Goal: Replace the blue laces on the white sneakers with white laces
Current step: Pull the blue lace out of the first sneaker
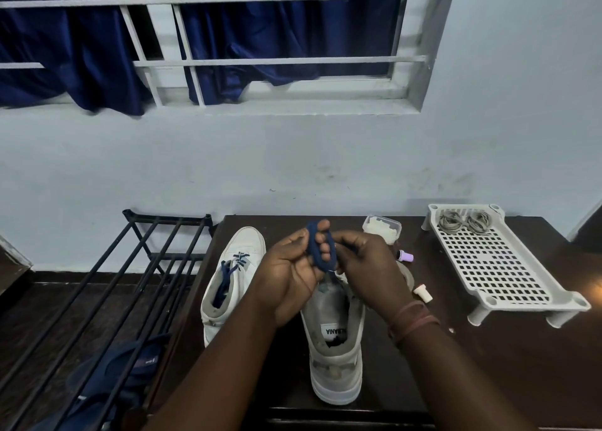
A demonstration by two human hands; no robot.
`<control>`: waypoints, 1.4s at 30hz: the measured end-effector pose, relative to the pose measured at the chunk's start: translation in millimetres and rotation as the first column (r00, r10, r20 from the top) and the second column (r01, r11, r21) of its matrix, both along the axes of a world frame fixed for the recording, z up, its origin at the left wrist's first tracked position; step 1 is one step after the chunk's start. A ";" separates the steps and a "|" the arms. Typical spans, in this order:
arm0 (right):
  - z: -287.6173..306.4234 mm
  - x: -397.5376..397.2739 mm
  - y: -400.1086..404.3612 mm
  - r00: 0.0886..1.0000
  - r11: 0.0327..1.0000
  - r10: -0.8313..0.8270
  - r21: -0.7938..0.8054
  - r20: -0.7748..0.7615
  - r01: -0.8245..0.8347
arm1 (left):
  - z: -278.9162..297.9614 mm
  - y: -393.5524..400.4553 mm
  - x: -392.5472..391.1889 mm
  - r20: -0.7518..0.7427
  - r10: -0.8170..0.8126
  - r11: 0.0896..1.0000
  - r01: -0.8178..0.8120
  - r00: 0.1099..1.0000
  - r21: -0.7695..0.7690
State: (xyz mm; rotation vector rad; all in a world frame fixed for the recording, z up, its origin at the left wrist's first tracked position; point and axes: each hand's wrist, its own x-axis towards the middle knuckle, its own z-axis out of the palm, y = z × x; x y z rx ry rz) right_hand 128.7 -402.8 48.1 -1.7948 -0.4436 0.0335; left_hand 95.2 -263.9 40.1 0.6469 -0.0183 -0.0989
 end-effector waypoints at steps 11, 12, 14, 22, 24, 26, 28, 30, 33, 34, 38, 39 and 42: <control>-19.0 -4.7 13.0 0.978 0.977 -0.207 0.052 -0.034 0.209 | -4.4 -0.8 6.4 -0.102 0.197 0.980 -0.200 0.975 -0.021; -20.5 -8.2 15.6 0.977 0.976 -0.213 0.052 -0.011 0.214 | -4.2 -1.0 6.4 -0.111 0.213 0.976 -0.218 0.971 -0.028; -22.3 -15.2 21.5 0.977 0.976 -0.210 0.065 0.040 0.207 | -3.8 -1.3 6.1 -0.123 0.244 0.967 -0.250 0.962 -0.039; -25.5 -13.0 24.3 0.987 0.968 -0.129 0.204 -0.094 0.146 | -2.2 -3.5 4.3 -0.167 0.300 0.949 -0.312 0.939 -0.046; -28.1 -12.8 24.4 0.979 0.961 -0.195 0.190 -0.055 0.202 | -0.2 -6.6 3.4 -0.168 0.289 0.952 -0.302 0.943 -0.057; -29.7 -14.2 24.6 0.973 0.961 -0.230 0.162 0.005 0.226 | 2.3 -9.0 2.7 -0.156 0.276 0.956 -0.288 0.948 -0.060; -30.3 -13.4 24.0 0.966 0.955 -0.254 0.167 0.041 0.244 | 3.9 -11.1 2.3 -0.140 0.265 0.961 -0.273 0.954 -0.041; -31.0 -11.3 22.2 0.961 0.945 -0.274 0.196 0.046 0.260 | 5.3 -14.2 2.3 -0.132 0.257 0.966 -0.260 0.957 -0.008; -31.0 -6.7 19.8 0.971 0.917 -0.234 0.323 -0.044 0.235 | 6.0 -16.2 2.6 -0.123 0.239 0.971 -0.241 0.963 -0.004; -29.6 -4.1 18.1 0.972 0.885 -0.208 0.403 -0.110 0.235 | 6.7 -17.0 1.9 -0.118 0.217 0.976 -0.219 0.969 -0.010; -21.7 9.4 4.6 0.950 0.762 -0.143 0.581 -0.276 0.284 | 11.2 -28.5 -3.2 -0.102 0.148 0.988 -0.151 0.984 -0.016; -21.1 10.7 3.1 0.951 0.762 -0.142 0.582 -0.275 0.282 | 11.1 -31.6 -3.5 -0.107 0.163 0.986 -0.166 0.981 -0.020; -22.8 10.9 4.7 0.960 0.788 -0.173 0.554 -0.220 0.269 | 7.0 -36.8 -0.7 -0.135 0.228 0.971 -0.234 0.964 -0.036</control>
